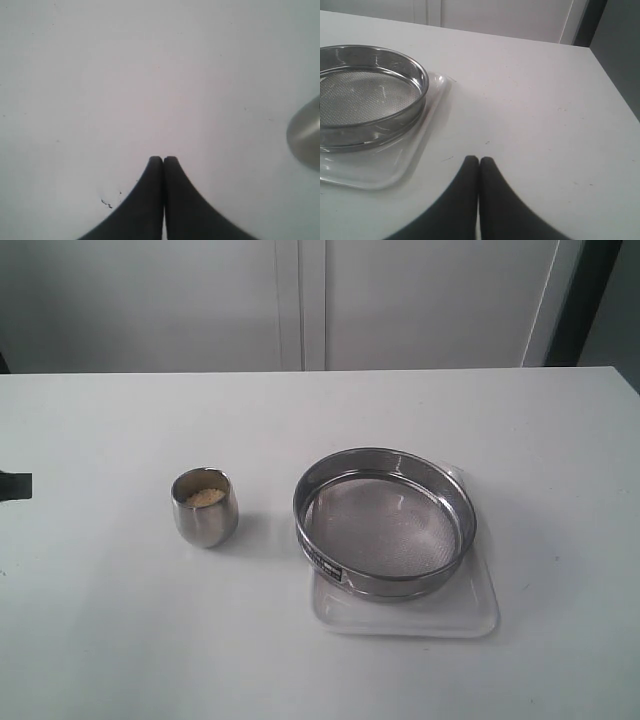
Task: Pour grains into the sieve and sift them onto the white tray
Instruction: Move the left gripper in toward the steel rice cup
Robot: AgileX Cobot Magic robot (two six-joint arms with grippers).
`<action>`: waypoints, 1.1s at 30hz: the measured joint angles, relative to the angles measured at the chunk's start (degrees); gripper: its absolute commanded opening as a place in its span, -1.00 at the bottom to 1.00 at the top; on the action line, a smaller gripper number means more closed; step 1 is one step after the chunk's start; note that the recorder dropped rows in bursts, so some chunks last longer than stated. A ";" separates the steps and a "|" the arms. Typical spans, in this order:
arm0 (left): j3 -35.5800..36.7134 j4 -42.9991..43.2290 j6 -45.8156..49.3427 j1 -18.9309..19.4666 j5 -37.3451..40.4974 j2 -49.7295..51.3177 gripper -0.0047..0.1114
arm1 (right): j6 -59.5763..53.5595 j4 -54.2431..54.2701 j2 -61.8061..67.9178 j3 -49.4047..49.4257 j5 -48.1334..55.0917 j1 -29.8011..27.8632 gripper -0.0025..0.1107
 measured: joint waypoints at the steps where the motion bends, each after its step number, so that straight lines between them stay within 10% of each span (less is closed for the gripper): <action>1: -0.04 0.28 0.00 -0.44 -0.91 0.93 -0.92 | 0.00 0.00 0.00 0.00 0.00 0.00 -0.96; 12: 1.59 7.17 -4.34 -3.67 -16.39 10.75 -0.92 | 0.00 0.00 0.00 0.00 0.00 0.00 -0.96; 20: 5.90 34.02 -25.53 -3.77 -36.41 16.71 -0.92 | 0.00 0.00 0.00 0.00 0.00 0.00 -0.96; 33: 6.02 41.71 -28.50 -3.77 -56.87 30.63 -0.92 | 0.00 0.00 0.00 0.00 0.00 0.00 -0.96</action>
